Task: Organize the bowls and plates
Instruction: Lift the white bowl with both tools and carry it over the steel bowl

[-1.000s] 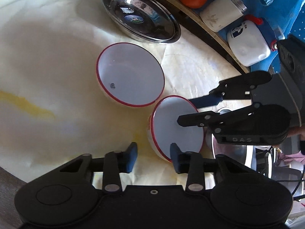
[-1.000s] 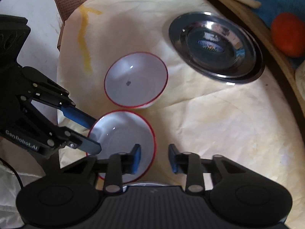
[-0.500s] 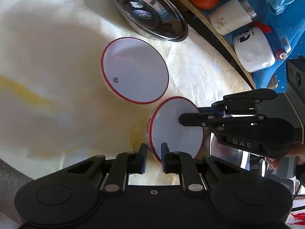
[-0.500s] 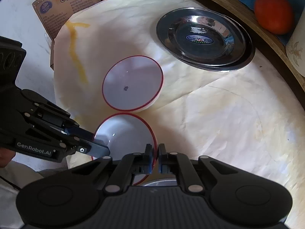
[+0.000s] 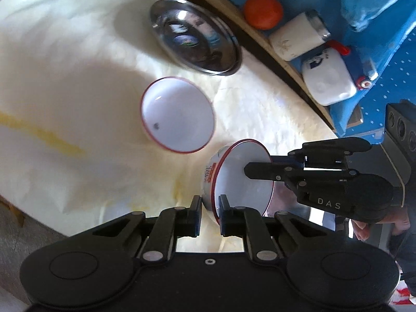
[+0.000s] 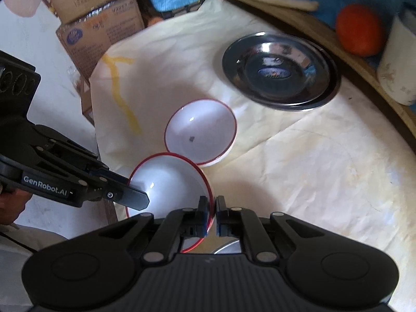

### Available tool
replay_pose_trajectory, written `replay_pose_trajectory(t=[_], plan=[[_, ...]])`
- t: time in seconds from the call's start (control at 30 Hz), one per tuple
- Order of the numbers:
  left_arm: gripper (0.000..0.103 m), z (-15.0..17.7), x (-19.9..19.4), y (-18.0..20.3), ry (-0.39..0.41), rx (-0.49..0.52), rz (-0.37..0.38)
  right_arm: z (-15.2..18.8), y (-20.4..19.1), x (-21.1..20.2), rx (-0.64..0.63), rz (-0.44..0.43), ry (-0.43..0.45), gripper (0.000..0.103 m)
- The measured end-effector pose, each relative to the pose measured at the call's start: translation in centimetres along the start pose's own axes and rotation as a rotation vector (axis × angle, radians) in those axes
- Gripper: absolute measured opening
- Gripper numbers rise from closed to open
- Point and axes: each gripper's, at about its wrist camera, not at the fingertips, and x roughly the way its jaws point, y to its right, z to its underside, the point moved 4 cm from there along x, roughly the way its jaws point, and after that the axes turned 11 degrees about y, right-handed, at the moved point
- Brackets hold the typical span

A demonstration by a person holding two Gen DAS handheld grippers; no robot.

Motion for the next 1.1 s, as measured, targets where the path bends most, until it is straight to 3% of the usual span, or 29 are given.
replay_pose_trajectory(t=[0.23, 0.53, 0.9, 1.1], plan=[[0.013, -1.4, 1.4, 3.5, -0.051, 0.114, 0.071, 1.2, 2.1, -3.7, 0.1, 0.078, 0.057, 0.006], [0.012, -0.8, 5.5, 9.2, -0.165, 0.262, 0.15, 5.7, 5.7, -7.7, 0.256, 0.198, 0.073, 0.006], [0.012, 0.6, 10.2, 10.5, -0.306, 0.319, 0.057, 9.3, 7.0, -5.6, 0.32, 0.183, -0.015, 0.006], [0.012, 0.8, 10.9, 10.0, -0.317, 0.312, 0.036, 9.0, 7.1, -5.0, 0.313, 0.174, -0.032, 0.007]])
